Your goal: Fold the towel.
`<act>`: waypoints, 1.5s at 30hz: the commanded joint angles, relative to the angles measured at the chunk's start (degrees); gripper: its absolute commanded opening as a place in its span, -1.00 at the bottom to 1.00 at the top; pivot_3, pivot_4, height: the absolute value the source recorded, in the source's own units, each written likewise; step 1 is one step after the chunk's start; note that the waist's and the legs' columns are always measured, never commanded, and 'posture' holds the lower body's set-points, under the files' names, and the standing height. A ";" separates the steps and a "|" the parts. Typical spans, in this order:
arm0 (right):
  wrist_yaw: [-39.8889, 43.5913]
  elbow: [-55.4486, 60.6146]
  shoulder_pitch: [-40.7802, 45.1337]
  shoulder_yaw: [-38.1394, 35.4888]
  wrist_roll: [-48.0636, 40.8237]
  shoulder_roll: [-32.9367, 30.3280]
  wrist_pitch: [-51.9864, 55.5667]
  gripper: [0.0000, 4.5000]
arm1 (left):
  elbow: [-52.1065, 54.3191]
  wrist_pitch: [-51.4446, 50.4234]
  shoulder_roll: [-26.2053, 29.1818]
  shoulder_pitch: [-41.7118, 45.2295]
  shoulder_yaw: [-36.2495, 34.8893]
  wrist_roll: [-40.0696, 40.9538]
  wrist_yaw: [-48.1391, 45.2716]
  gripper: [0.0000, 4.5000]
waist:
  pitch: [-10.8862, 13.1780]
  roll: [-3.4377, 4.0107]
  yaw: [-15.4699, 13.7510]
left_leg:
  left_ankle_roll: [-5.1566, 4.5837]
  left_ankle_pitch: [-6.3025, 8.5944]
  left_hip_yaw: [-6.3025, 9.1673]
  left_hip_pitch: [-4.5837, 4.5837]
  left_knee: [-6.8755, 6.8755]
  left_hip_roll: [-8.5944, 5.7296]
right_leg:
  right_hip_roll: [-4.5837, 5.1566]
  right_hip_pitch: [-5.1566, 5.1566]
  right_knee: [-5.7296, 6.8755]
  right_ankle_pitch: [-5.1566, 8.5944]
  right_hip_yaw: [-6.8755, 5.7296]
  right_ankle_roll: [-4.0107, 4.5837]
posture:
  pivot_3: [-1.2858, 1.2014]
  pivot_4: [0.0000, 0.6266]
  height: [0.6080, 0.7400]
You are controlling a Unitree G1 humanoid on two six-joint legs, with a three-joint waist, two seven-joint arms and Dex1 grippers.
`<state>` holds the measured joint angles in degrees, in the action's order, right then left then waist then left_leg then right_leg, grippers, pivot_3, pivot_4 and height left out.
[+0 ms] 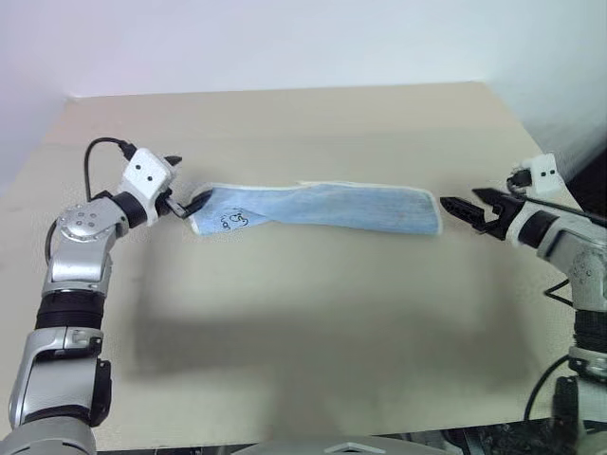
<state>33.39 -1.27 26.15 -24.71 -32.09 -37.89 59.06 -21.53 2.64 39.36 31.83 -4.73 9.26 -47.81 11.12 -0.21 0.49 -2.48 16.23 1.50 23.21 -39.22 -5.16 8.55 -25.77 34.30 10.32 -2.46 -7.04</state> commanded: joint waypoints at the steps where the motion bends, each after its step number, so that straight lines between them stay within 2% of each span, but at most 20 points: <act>1: -9.21 5.35 2.25 -10.38 -6.83 5.81 19.70 0.98 | 6.18 -1.54 -0.46 -0.63 0.43 3.25 -3.79 1.00 | 0.00 0.00 -0.07 | 0.00 0.00 0.00 0.00 0.00 0.00 | 0.00 0.00 0.00 0.00 0.00 0.00 | 0.03 -0.52 0.82; 4: -14.01 7.18 4.42 -17.45 -7.87 10.92 30.28 0.98 | 8.38 -2.10 -0.89 -1.43 1.16 3.41 -5.01 1.00 | -0.02 0.03 -0.20 | -0.01 0.00 0.00 0.01 0.00 -0.03 | 0.01 0.00 -0.02 -0.01 0.01 0.01 | 0.03 -0.52 0.82; 6: -16.69 7.42 4.71 -20.04 -9.32 12.73 33.07 0.98 | 9.11 -2.70 -1.15 -1.59 1.31 3.40 -5.05 1.00 | -0.02 0.04 -0.19 | -0.03 0.01 -0.01 0.02 0.00 -0.05 | 0.01 -0.01 -0.03 -0.01 0.03 0.01 | 0.03 -0.52 0.82; 13: -27.91 5.42 3.75 -23.46 -18.11 15.59 33.44 0.98 | 10.58 -4.21 -1.65 -1.94 1.57 3.64 -5.45 1.00 | -0.03 0.04 0.07 | -0.05 0.01 -0.03 0.03 0.00 -0.07 | -0.01 -0.01 -0.02 0.00 0.02 0.01 | 0.03 -0.52 0.82; 19: -40.06 1.05 8.99 -30.08 -23.75 21.16 33.44 0.98 | 13.13 -5.94 -2.49 -3.16 1.53 4.54 -6.06 1.00 | -0.03 0.05 0.32 | -0.06 0.01 -0.07 -0.01 0.00 -0.05 | -0.03 -0.01 0.01 0.00 0.04 0.01 | 0.03 -0.52 0.82; 27: -49.35 -4.23 17.01 -38.70 -19.51 29.44 31.48 0.98 | 15.44 -7.58 -2.83 -4.26 1.50 5.13 -6.49 1.00 | -0.05 0.08 0.18 | -0.07 0.00 -0.08 -0.01 0.01 -0.04 | -0.05 -0.02 0.04 0.00 0.04 0.01 | 0.03 -0.52 0.82; 30: -52.07 -5.80 17.88 -39.94 -17.78 30.71 28.55 0.98 | 16.14 -7.87 -2.77 -4.71 1.28 5.23 -6.51 1.00 | -0.14 0.00 0.35 | -0.08 0.01 -0.09 -0.07 0.00 -0.05 | -0.05 0.06 0.02 0.00 0.04 0.01 | 0.03 -0.52 0.82; 35: -54.15 -6.20 17.84 -40.30 -17.87 30.99 25.32 0.98 | 16.80 -8.13 -2.76 -5.28 0.93 5.14 -6.37 1.00 | -0.16 0.01 0.37 | -0.11 0.04 -0.09 -0.80 0.07 -0.01 | -0.06 0.73 -0.05 0.01 0.04 0.01 | 0.03 -0.52 0.82; 36: -54.30 -5.99 17.57 -40.17 -17.92 30.50 24.22 0.81 | 16.92 -8.12 -2.78 -5.46 0.85 5.13 -6.29 1.00 | -0.16 0.01 0.30 | -0.11 0.04 -0.08 -0.85 0.06 -0.01 | -0.07 0.78 -0.06 0.01 0.04 0.00 | 0.03 -0.52 0.82; 38: -54.66 -5.71 17.22 -40.08 -18.26 29.77 22.86 0.58 | 17.00 -8.04 -2.82 -5.70 0.77 5.09 -6.18 1.00 | -0.16 0.01 0.17 | -0.11 0.04 -0.08 -0.86 0.06 -0.02 | -0.05 0.79 -0.06 0.01 0.04 0.00 | 0.03 -0.52 0.82; 45: -55.42 -5.28 16.73 -39.70 -19.94 26.61 17.90 -0.50 | 16.19 -6.96 -3.49 -5.61 1.29 4.64 -5.87 1.00 | -0.15 0.03 0.29 | -0.14 0.05 -0.13 -0.65 0.19 -0.04 | -0.06 0.53 -0.08 0.02 0.07 0.00 | 0.03 -0.52 0.82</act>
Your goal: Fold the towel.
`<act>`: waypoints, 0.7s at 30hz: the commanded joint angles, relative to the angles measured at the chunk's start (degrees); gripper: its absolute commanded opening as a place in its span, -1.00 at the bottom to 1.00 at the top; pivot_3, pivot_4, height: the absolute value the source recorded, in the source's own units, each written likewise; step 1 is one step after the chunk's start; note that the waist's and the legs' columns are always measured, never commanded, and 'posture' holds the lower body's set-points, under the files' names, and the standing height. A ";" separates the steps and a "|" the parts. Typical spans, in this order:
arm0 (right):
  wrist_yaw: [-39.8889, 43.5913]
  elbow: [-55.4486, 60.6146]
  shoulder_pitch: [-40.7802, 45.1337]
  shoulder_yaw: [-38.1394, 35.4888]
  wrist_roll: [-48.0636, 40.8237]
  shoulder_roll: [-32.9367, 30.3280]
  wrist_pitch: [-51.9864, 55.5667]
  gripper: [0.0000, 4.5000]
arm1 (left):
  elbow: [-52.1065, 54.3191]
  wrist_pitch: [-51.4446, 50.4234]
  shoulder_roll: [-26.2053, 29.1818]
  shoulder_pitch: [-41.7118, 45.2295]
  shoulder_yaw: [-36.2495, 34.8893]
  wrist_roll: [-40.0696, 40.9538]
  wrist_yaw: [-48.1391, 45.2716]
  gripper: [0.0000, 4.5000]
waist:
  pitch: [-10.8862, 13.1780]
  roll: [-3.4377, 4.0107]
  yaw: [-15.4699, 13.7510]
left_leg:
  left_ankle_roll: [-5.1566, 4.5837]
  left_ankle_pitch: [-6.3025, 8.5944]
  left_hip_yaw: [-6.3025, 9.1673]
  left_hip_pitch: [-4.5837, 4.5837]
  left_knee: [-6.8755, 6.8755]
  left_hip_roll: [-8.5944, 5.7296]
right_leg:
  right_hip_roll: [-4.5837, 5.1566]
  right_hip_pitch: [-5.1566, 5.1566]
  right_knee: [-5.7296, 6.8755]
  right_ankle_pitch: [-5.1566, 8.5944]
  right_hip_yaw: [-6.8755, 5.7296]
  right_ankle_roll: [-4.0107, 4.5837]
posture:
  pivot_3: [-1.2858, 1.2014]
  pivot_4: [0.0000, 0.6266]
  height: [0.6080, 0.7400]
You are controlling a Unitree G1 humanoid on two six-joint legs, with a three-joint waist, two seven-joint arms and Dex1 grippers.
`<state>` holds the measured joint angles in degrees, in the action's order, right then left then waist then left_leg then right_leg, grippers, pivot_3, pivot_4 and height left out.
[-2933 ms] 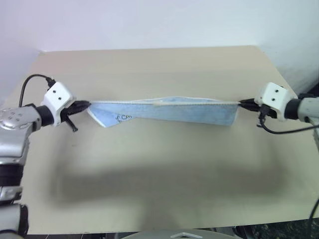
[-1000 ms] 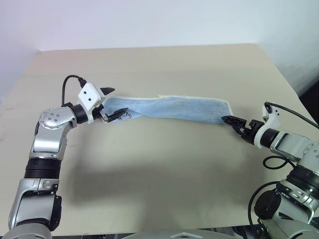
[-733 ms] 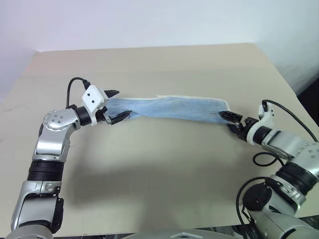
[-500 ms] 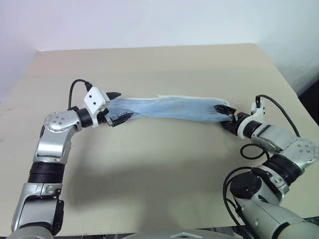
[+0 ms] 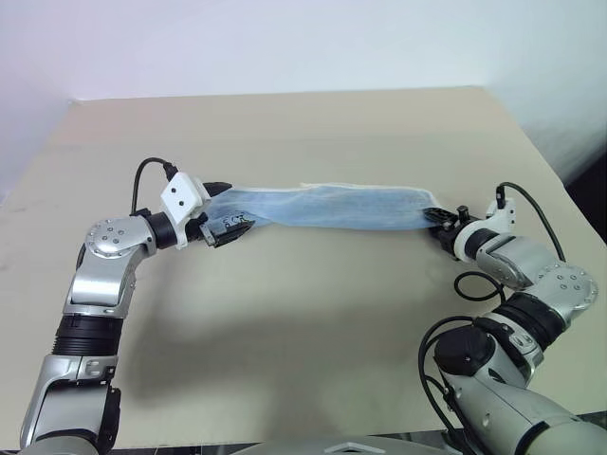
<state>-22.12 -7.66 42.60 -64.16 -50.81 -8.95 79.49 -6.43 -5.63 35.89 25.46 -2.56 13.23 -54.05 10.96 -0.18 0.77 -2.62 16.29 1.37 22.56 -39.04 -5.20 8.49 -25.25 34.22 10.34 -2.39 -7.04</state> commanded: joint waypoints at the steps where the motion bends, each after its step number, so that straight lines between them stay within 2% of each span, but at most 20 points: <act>1: 0.32 0.78 0.28 -0.03 -1.27 -3.30 -3.50 -0.65 | 0.92 1.48 -0.13 0.84 -0.77 0.59 0.41 1.00 | 0.01 0.01 0.02 | -0.01 0.00 0.00 0.01 0.01 0.00 | 0.00 -0.02 -0.01 0.00 0.00 0.00 | 0.03 -0.52 0.82; 3: 1.00 -0.27 0.35 0.41 -1.12 -5.75 -5.34 -0.95 | 0.67 1.76 -0.26 0.97 -0.65 0.50 0.36 1.00 | 0.01 0.01 0.02 | -0.01 0.01 -0.01 0.01 0.01 0.01 | 0.00 -0.01 -0.02 0.00 0.00 0.00 | 0.03 -0.52 0.82; 4: 1.33 -0.88 0.41 0.61 -1.14 -6.88 -6.14 -0.98 | 0.58 1.85 -0.29 1.02 -0.65 0.52 0.29 1.00 | 0.01 0.01 0.02 | -0.01 0.01 -0.01 0.01 0.01 0.01 | 0.00 -0.01 -0.03 0.00 0.00 0.00 | 0.03 -0.52 0.82; 8: 2.53 -3.34 0.86 1.94 -1.57 -10.74 -8.17 -0.98 | -0.03 2.31 -0.38 1.35 -0.42 0.41 0.07 1.00 | 0.01 0.00 -0.03 | -0.02 0.01 -0.01 0.01 0.01 0.02 | 0.00 0.01 -0.05 0.01 0.00 -0.01 | 0.03 -0.52 0.82; 16: 8.04 -3.01 -0.24 9.03 -1.37 -13.79 -8.85 -0.98 | -0.32 2.82 -0.63 1.48 0.01 0.15 0.04 1.00 | 0.01 0.00 0.01 | -0.04 0.01 -0.03 0.01 0.01 0.03 | 0.00 0.02 -0.06 0.01 0.00 -0.01 | 0.03 -0.52 0.82; 19: 10.51 -1.49 -1.11 13.74 -0.78 -15.06 -7.83 -0.98 | -0.26 2.97 -0.41 1.19 0.00 0.08 0.10 1.00 | 0.01 0.00 -0.01 | -0.06 0.03 -0.03 0.02 0.01 0.03 | 0.00 0.02 -0.08 0.01 0.00 -0.02 | 0.03 -0.52 0.82; 21: 15.96 2.74 -2.38 21.93 0.37 -17.02 -7.91 -0.98 | -0.21 2.97 -0.39 1.08 -0.05 0.06 0.21 1.00 | 0.02 0.01 -0.03 | -0.06 0.03 -0.03 0.02 0.01 0.03 | 0.00 0.02 -0.09 0.01 0.00 -0.02 | 0.03 -0.52 0.82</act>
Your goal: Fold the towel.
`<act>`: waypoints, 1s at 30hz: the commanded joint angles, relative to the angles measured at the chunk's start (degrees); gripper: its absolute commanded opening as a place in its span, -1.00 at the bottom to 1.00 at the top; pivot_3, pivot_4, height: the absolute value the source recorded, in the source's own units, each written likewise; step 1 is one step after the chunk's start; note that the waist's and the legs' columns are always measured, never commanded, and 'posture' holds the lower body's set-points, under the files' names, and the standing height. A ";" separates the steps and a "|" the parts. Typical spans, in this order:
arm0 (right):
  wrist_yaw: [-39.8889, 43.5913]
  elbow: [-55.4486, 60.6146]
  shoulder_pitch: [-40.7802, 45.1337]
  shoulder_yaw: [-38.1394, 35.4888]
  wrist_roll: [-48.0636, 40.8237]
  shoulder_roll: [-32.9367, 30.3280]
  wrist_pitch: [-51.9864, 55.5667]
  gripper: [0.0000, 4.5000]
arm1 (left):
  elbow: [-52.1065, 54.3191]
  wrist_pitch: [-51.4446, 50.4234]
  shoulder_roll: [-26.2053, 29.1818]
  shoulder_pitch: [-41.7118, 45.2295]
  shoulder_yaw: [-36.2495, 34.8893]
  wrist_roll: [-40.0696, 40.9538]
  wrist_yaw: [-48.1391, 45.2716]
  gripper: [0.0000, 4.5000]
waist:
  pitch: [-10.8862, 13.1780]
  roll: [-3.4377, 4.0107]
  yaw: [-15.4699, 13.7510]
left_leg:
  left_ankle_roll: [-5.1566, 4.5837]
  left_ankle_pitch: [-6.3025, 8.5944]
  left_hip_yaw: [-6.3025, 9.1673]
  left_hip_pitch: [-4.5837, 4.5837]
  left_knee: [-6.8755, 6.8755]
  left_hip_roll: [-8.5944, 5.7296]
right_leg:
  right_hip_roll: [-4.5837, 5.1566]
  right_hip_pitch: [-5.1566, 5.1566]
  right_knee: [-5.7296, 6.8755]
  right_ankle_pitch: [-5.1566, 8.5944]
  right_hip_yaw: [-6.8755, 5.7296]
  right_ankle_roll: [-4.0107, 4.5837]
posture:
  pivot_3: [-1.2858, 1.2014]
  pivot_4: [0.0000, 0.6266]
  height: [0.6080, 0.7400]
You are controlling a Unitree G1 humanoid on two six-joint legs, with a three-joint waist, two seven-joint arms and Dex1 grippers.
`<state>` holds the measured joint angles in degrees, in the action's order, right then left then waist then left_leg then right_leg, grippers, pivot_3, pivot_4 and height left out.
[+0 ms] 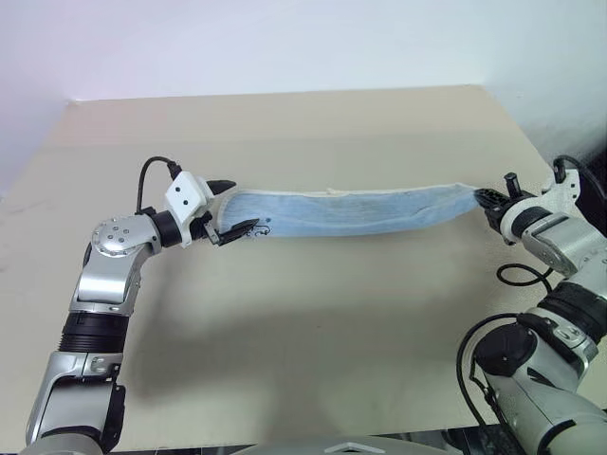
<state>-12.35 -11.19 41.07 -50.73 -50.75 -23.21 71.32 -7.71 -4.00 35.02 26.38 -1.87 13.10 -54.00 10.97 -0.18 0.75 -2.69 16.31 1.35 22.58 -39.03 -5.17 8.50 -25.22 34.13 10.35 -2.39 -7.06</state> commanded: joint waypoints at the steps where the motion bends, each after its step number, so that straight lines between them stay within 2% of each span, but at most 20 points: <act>1: 9.36 9.40 -1.67 13.66 0.74 -4.01 0.43 -0.98 | 1.07 1.33 0.46 0.17 -0.75 0.20 0.20 1.00 | 0.02 0.03 0.03 | 0.00 0.00 0.00 0.01 0.00 0.00 | 0.00 -0.01 0.00 0.00 0.00 0.00 | 0.03 -0.52 0.82; 3: 15.70 16.03 -2.99 23.87 1.76 -6.31 -0.28 -0.98 | 1.08 1.34 0.36 0.19 -0.76 0.27 0.28 1.00 | 0.04 0.06 0.29 | 0.00 0.00 -0.01 0.03 0.00 0.01 | 0.00 -0.04 0.00 0.01 0.00 -0.01 | 0.03 -0.52 0.82; 6: 21.11 19.64 -3.61 31.16 3.24 -8.13 -1.82 -0.98 | 0.84 1.39 0.15 0.43 -0.55 0.22 0.42 1.00 | 0.04 0.04 0.11 | 0.00 0.00 0.00 0.03 0.00 0.08 | -0.07 -0.07 0.00 0.02 -0.01 -0.03 | 0.03 -0.52 0.82; 8: 25.98 22.31 -1.71 41.25 6.65 -8.53 -4.98 -0.98 | 0.84 1.52 -0.40 0.54 -0.09 0.21 0.46 1.00 | 0.04 0.02 -0.04 | 0.01 0.00 0.01 0.03 -0.01 0.08 | -0.06 -0.05 -0.01 0.02 -0.02 -0.03 | 0.03 -0.52 0.82; 12: 31.81 19.40 1.13 54.42 13.05 -6.03 -9.36 -0.98 | 0.07 1.75 -1.32 1.51 0.68 -0.08 0.65 1.00 | 0.05 0.01 -0.11 | 0.01 0.01 0.00 0.05 -0.02 0.02 | -0.02 -0.07 -0.03 0.02 -0.01 -0.03 | 0.03 -0.52 0.82; 15: 34.15 15.66 1.32 60.71 18.45 -4.49 -13.58 -0.98 | 0.01 1.77 -1.69 1.85 0.73 -0.15 0.92 1.00 | 0.05 -0.02 -0.23 | 0.02 0.01 0.04 0.18 -0.02 0.01 | -0.02 -0.16 -0.05 0.02 -0.04 -0.03 | 0.03 -0.52 0.82; 18: 35.80 12.75 1.04 63.11 21.97 -2.88 -16.63 -0.98 | 0.33 1.73 -1.73 1.73 0.74 -0.13 1.18 1.00 | 0.05 -0.02 -0.20 | 0.00 0.01 0.04 0.27 -0.03 -0.07 | 0.04 -0.22 -0.06 0.01 -0.04 -0.02 | 0.03 -0.52 0.82; 23: 36.55 9.98 1.06 61.24 24.65 -1.29 -18.55 -0.98 | 3.42 0.67 -0.87 -1.07 -0.28 0.64 1.78 1.00 | 0.05 -0.02 -0.11 | 0.13 -0.06 0.04 0.66 -0.05 -0.07 | 0.02 -0.64 -0.01 0.00 -0.03 -0.01 | 0.03 -0.52 0.82; 28: 39.32 13.75 0.17 56.66 22.03 -1.00 -17.49 -0.42 | 5.78 -1.30 -0.97 -2.70 -1.17 1.99 2.53 1.00 | 0.05 -0.02 -0.12 | 0.26 -0.14 0.03 0.85 -0.06 -0.06 | 0.01 -0.89 0.04 0.00 -0.02 -0.01 | 0.03 -0.52 0.82; 30: 40.24 17.08 -0.58 54.34 20.14 -1.00 -16.73 -0.12 | 7.17 -2.69 -1.17 -3.44 -1.93 3.17 2.84 1.00 | 0.05 -0.02 -0.11 | 0.09 -0.03 0.03 0.85 -0.05 -0.05 | 0.01 -0.89 0.04 0.00 -0.02 -0.01 | 0.03 -0.52 0.82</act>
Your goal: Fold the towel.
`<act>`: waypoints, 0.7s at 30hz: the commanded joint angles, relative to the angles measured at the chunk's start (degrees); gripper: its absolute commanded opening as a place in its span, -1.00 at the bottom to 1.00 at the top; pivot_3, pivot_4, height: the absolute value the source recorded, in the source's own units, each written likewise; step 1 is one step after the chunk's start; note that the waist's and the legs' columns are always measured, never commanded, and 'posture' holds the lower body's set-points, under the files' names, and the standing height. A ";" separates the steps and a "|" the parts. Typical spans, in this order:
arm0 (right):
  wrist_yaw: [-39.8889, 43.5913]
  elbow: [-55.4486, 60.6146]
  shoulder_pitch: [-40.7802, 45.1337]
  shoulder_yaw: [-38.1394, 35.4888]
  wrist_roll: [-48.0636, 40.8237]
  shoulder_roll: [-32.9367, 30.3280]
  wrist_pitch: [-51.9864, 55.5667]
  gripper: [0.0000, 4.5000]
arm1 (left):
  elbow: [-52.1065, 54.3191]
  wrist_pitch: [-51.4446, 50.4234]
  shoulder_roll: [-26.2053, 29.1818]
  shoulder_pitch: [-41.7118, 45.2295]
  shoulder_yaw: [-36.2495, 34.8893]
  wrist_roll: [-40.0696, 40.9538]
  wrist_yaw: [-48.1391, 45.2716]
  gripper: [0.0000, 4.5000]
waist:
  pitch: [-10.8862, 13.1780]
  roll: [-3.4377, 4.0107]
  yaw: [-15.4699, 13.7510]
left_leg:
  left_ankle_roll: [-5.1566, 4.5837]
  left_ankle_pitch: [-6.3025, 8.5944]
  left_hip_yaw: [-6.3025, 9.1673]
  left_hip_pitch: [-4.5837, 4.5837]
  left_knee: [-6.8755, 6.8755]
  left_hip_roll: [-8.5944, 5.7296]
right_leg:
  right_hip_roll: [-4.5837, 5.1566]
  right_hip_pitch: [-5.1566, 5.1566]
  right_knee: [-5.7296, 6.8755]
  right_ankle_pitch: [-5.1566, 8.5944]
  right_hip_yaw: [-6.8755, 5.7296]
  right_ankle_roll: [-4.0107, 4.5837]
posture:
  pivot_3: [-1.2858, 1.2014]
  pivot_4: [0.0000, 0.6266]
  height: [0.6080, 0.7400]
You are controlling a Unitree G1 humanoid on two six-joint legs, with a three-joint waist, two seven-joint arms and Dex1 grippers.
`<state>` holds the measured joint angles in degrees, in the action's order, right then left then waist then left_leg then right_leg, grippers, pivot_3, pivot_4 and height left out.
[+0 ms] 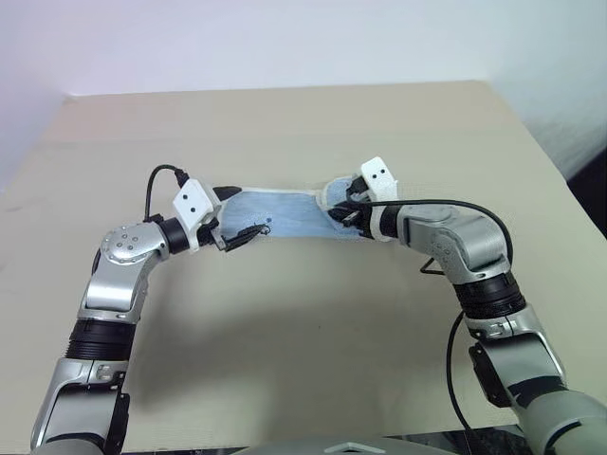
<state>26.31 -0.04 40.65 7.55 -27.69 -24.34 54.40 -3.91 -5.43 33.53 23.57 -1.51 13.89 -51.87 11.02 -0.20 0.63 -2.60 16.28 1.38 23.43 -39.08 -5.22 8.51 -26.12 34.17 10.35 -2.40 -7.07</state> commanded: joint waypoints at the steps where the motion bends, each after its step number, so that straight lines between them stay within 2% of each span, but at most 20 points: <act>1: 1.82 7.60 -0.55 -5.13 -3.76 0.11 0.34 0.01 | 4.16 -2.18 0.25 -0.99 -2.86 3.22 1.00 1.00 | 0.00 0.00 -0.01 | 0.00 0.00 0.00 0.00 0.01 0.00 | 0.00 -0.01 -0.01 0.00 0.00 0.00 | 0.03 -0.52 0.82; 3: 2.71 11.47 -1.38 -8.42 -6.53 -0.51 1.12 0.30 | 6.56 -6.08 -0.11 -1.92 -5.12 6.62 2.41 1.00 | 0.00 0.00 -0.02 | 0.00 0.00 0.00 0.00 0.01 0.00 | 0.00 0.00 -0.01 0.00 0.00 0.00 | 0.03 -0.52 0.82; 5: 3.09 13.30 -1.94 -10.46 -7.92 -1.04 1.69 0.30 | 8.76 -9.33 -0.29 -2.80 -7.00 9.32 3.71 1.00 | 0.00 0.00 -0.01 | -0.01 0.01 0.01 0.00 0.00 0.01 | 0.00 0.00 0.00 0.00 0.00 0.00 | 0.03 -0.52 0.82; 9: 1.89 8.86 -2.46 -9.90 -2.51 -2.63 -2.97 0.30 | 12.97 -17.86 -1.30 -4.40 -11.07 15.04 8.85 1.00 | 0.00 -0.01 -0.01 | -0.01 0.00 0.01 -0.02 -0.03 0.01 | -0.01 0.04 0.01 0.00 0.00 0.00 | 0.03 -0.52 0.82; 12: 3.19 -0.84 -2.78 -3.75 6.34 -3.14 -13.36 0.03 | 16.11 -26.86 -2.77 -5.60 -12.35 17.34 16.02 1.00 | -0.02 -0.02 0.05 | 0.01 -0.01 0.00 -0.10 -0.04 0.00 | -0.01 0.11 0.04 0.00 0.00 0.00 | 0.03 -0.52 0.82; 17: 4.89 -12.14 -2.47 -0.80 12.07 -0.38 -23.39 -0.63 | 23.56 -35.85 -5.50 -8.10 -14.27 22.20 23.46 1.00 | -0.01 -0.03 0.17 | 0.28 -0.17 0.00 -0.10 -0.03 0.00 | -0.02 0.13 0.04 0.00 0.00 -0.01 | 0.03 -0.52 0.82; 19: 6.35 -18.56 -2.74 1.05 14.39 0.98 -26.10 -0.91 | 28.23 -41.56 -7.95 -9.89 -16.10 26.34 29.24 1.00 | -0.02 -0.04 0.25 | 0.35 -0.21 0.00 -0.10 -0.04 0.00 | -0.02 0.13 0.03 0.00 0.02 0.00 | 0.03 -0.52 0.82; 20: 6.89 -20.85 -3.10 2.44 16.26 1.10 -27.78 -1.00 | 30.24 -43.83 -9.19 -10.46 -17.11 28.45 31.77 1.00 | -0.02 -0.04 0.19 | 0.35 -0.21 0.00 -0.12 -0.04 0.00 | -0.02 0.16 0.02 0.00 0.03 0.00 | 0.03 -0.52 0.82; 21: 6.98 -22.39 -3.35 3.42 17.98 1.09 -29.34 -1.00 | 31.79 -45.84 -10.34 -10.73 -18.07 30.29 34.28 1.00 | -0.03 -0.04 0.18 | 0.35 -0.20 0.01 -0.15 -0.04 0.00 | -0.02 0.20 0.02 0.00 0.03 -0.01 | 0.03 -0.52 0.82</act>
<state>32.40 -19.48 37.42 8.78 -12.93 -23.33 27.59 22.89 -47.84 24.10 12.98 -16.73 39.89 -21.97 11.00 -0.24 0.81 -2.25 16.08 1.39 23.27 -39.12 -5.22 8.49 -25.91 34.21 10.35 -2.37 -7.07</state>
